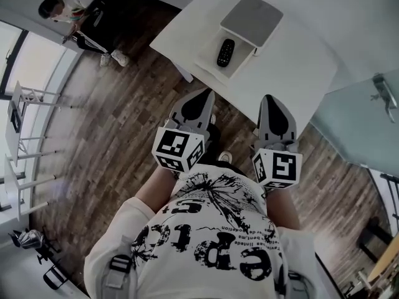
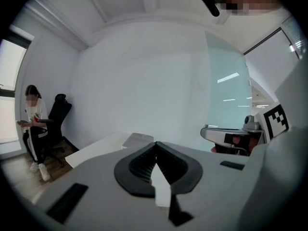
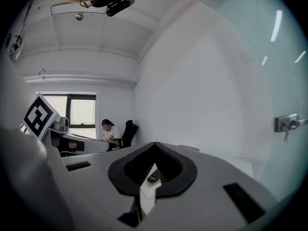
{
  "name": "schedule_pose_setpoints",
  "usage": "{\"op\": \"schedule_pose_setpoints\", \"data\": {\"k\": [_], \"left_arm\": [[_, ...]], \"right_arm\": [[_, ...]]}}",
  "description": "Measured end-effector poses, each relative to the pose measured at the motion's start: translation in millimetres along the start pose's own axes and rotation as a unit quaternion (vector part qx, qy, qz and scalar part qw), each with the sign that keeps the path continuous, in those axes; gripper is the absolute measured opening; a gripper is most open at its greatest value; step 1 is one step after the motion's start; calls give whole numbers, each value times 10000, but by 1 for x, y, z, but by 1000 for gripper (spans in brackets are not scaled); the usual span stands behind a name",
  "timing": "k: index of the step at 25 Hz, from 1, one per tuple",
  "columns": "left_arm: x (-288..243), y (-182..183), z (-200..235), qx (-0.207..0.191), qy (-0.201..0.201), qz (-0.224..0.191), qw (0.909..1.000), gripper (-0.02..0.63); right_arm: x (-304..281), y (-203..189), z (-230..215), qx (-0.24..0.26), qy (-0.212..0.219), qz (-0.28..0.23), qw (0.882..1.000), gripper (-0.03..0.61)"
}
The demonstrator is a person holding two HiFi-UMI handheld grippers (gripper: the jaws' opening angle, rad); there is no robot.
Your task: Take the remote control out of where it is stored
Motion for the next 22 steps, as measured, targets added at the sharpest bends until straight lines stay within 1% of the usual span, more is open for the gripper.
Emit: {"op": "schedule_pose_setpoints", "data": {"k": [5, 8, 11, 15, 19, 22], "left_arm": [[-52, 22, 42, 29, -245, 120, 9996, 8], [-85, 34, 66, -4, -655, 95, 9978, 8], [-113, 40, 90, -15, -960, 225, 9951, 8], [-145, 47, 122, -20, -1132, 504, 9923, 8], [-171, 43, 141, 89, -1355, 865, 9869, 8], [-190, 35, 147, 297, -1307, 1024, 9857, 8]], "right_arm": [[-53, 11, -8, -79, -269, 139, 9995, 0], [-89, 18, -12, -117, -466, 218, 9986, 0], [-126, 24, -9, -236, -619, 255, 9975, 0], [-172, 34, -3, -324, -710, 317, 9964, 0], [-194, 37, 1, -434, -816, 390, 9950, 0], [-204, 33, -3, -442, -872, 555, 9937, 0]]}}
Point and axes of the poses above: the fingertips, and each gripper's own axes: x backward along the fingers, z to its left, y out of its top, the point moved 9 cm from there along x, backward along the fingers, and after that the axes turned 8 degrees about z, right-handed, at the moved point
